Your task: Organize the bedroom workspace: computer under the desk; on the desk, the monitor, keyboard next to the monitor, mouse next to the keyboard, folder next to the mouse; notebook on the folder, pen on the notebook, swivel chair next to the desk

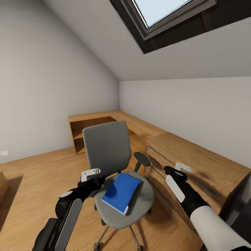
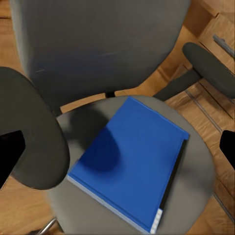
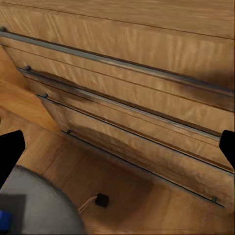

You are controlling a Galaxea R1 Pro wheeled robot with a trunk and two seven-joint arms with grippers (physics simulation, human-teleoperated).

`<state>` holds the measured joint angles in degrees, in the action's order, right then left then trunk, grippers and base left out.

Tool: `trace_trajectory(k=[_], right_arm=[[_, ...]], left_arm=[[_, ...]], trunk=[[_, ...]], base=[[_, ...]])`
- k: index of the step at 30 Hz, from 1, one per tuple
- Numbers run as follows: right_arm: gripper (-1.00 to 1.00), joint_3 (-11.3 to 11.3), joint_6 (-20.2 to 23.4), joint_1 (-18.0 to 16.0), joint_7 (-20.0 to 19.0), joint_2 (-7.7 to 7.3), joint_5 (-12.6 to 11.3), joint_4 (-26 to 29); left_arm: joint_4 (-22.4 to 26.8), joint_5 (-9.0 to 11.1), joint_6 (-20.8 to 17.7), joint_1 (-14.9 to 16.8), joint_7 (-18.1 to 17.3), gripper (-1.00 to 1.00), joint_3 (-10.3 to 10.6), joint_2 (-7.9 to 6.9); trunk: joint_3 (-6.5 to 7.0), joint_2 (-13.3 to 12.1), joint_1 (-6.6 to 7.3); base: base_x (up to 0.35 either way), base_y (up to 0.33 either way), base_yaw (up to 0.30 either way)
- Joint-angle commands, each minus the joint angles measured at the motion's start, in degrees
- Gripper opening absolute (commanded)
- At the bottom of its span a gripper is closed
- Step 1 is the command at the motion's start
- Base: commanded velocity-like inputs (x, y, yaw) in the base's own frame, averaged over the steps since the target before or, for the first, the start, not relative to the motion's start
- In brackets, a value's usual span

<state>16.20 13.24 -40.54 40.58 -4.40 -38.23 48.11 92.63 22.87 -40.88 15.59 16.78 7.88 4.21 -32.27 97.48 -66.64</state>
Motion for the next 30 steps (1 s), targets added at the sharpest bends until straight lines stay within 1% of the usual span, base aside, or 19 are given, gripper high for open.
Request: trace_trajectory(k=[1, 4, 6, 7, 10, 11, 12, 14, 15, 16, 17, 19, 22, 27, 30], right_arm=[[1.00, 0.24, 0.34, 0.06, 0.42, 0.51, -0.16, 0.10], [1.00, 0.24, 0.35, 0.22, 0.39, 1.28, -0.11, 0.01], [1.00, 0.24, 0.37, 0.25, 0.35, 1.47, -0.10, -0.02], [1.00, 0.29, 0.37, 0.26, 0.30, 1.54, -0.10, -0.02], [1.00, 0.58, 0.38, 0.28, 0.22, 1.61, -0.09, -0.03], [1.00, 1.02, 0.38, 0.28, 0.18, 1.63, -0.09, -0.03], [1.00, 2.11, 0.38, 0.28, 0.15, 1.65, -0.12, -0.04], [1.00, 2.96, 0.38, 0.29, 0.14, 1.67, -0.14, -0.04], [1.00, 3.87, 0.38, 0.29, 0.11, 1.70, -0.16, -0.04], [1.00, 4.87, 0.38, 0.29, -0.16, 1.73, -0.20, -0.04], [1.00, 5.08, 0.38, 0.29, -0.47, 1.74, -0.21, -0.04], [1.00, 5.60, 0.38, 0.29, -2.56, 1.71, -0.24, -0.09], [1.00, 5.84, 0.38, 0.29, -5.29, 1.68, -0.20, -0.41], [1.00, 6.01, 0.30, 0.29, -6.70, 1.75, -0.12, -1.79], [1.00, 6.00, 0.30, 0.29, -6.84, 1.75, -0.10, -2.03]], left_arm=[[0.03, 0.59, -0.17, 0.05, 0.54, 1.00, 0.04, 0.01], [0.01, 0.59, -0.17, 0.05, 0.58, 1.00, -0.08, -0.04], [0.01, 0.59, -0.16, 0.05, 0.60, 1.00, -0.70, -0.03], [0.01, 0.59, -0.16, 0.05, 0.61, 1.00, -1.50, -0.01], [0.00, 0.62, -0.16, 0.05, 0.59, 1.00, -2.78, 0.00], [0.00, 0.64, -0.16, 0.05, 0.57, 1.00, -3.40, 0.00], [0.02, 0.66, -0.17, 0.05, 0.56, 1.00, -3.99, 0.01], [0.01, 0.67, -0.15, 0.05, 0.55, 1.00, -4.22, 0.01], [0.01, 0.67, -0.16, 0.05, 0.56, 1.00, -4.38, 0.01], [0.04, 0.68, -0.16, 0.05, 0.55, 1.00, -4.72, 0.01], [0.03, 0.68, -0.16, 0.05, 0.55, 1.00, -4.95, 0.01], [0.04, 0.71, -0.17, 0.05, 0.54, 1.00, -5.98, 0.01], [0.04, 0.75, -0.17, 0.05, 0.54, 1.00, -6.72, 0.01], [0.04, 0.77, -0.17, 0.05, 0.54, 1.00, -7.04, 0.01], [0.06, 0.77, -0.17, 0.05, 0.54, 1.00, -7.07, 0.01]], trunk=[[-0.06, 0.04, 0.00], [-0.08, 0.04, 0.00], [-0.12, 0.04, 0.00], [-0.14, 0.04, 0.00], [-0.20, 0.04, 0.00], [-0.22, 0.04, 0.00], [-0.25, 0.04, 0.00], [-0.31, 0.04, 0.00], [-0.34, 0.04, 0.00], [-0.38, 0.04, 0.00], [-0.41, 0.04, 0.00], [-0.48, 0.04, 0.00], [-0.59, 0.04, 0.00], [-0.77, 0.04, 0.00], [-0.90, 0.04, 0.00]], base=[[0.000, 0.000, 0.274], [0.000, 0.000, 0.274], [0.000, 0.000, 0.275], [0.000, 0.000, 0.275], [0.000, 0.000, 0.275], [0.000, 0.000, 0.274], [0.000, 0.000, 0.271], [0.000, 0.000, 0.269], [0.000, 0.000, 0.267], [0.000, 0.000, 0.265], [0.000, 0.000, 0.265], [0.000, 0.000, 0.264], [0.000, 0.000, 0.264], [0.000, 0.000, 0.263], [0.000, 0.000, 0.261]])
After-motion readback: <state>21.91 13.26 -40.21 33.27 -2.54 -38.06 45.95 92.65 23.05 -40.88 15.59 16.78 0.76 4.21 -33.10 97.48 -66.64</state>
